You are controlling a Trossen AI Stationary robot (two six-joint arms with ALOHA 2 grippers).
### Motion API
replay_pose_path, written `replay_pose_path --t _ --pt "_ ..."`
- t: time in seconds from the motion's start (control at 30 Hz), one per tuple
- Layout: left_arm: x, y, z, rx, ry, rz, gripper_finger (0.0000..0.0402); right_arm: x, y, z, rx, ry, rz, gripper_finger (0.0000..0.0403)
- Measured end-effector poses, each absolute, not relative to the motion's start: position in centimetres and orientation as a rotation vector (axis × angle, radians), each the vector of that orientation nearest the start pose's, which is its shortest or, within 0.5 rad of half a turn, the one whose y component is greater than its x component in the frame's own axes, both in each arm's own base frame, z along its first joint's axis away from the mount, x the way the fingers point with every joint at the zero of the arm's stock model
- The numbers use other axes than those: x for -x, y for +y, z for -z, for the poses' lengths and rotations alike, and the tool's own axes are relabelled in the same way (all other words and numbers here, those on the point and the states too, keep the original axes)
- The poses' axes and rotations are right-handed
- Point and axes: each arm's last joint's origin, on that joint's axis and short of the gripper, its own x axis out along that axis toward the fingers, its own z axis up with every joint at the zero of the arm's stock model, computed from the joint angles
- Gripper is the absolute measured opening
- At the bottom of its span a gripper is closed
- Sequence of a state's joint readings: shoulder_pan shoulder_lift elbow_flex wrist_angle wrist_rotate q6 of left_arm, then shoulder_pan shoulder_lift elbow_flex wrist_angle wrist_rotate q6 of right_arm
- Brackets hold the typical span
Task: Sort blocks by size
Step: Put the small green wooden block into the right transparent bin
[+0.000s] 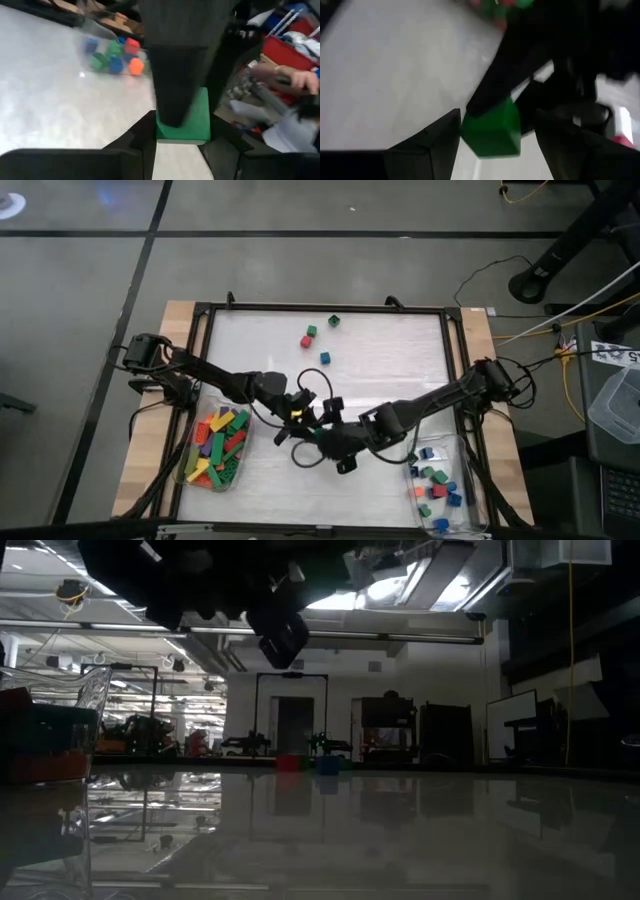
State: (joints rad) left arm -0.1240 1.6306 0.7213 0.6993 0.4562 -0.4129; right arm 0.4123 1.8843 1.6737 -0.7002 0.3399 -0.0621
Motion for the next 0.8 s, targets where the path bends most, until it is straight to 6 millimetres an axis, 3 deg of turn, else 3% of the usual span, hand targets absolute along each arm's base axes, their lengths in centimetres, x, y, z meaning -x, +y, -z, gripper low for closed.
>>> replay_pose_path --t 0.2,0.67,0.8 --pt "-32.1 -5.4 -19.3 0.456 0.315 0.544 0.0121 -38.2 16.8 -29.2 0.455 0.763 -0.132 0.0248" --pt "-32.1 -6.0 -20.2 0.449 0.236 0.609 0.0123 -38.1 16.8 -29.2 0.461 0.773 -0.130 0.0248" --pt "-32.1 -6.0 -20.2 0.432 0.227 0.612 0.0124 -38.2 16.8 -29.2 0.460 0.769 -0.129 0.0232"
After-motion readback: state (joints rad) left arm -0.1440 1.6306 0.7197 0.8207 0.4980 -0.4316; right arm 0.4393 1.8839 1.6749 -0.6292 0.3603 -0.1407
